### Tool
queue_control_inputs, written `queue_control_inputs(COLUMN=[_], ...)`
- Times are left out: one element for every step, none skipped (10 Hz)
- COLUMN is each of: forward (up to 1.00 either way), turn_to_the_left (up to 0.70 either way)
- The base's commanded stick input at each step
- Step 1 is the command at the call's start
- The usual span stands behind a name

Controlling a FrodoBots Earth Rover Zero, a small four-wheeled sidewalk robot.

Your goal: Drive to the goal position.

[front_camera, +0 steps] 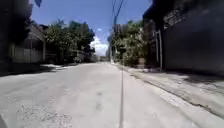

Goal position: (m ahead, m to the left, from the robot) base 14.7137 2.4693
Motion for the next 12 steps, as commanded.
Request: queue_control_inputs(forward=[1.00, 1.00, 1.00, 1.00, 1.00, 1.00, 1.00, 1.00, 1.00, 1.00, 1.00, 1.00], turn_to_the_left=[0.38, 0.27, 0.12, 0.00, 0.00, 0.02, 0.03, 0.19, 0.28, 0.11, 0.00, 0.00])
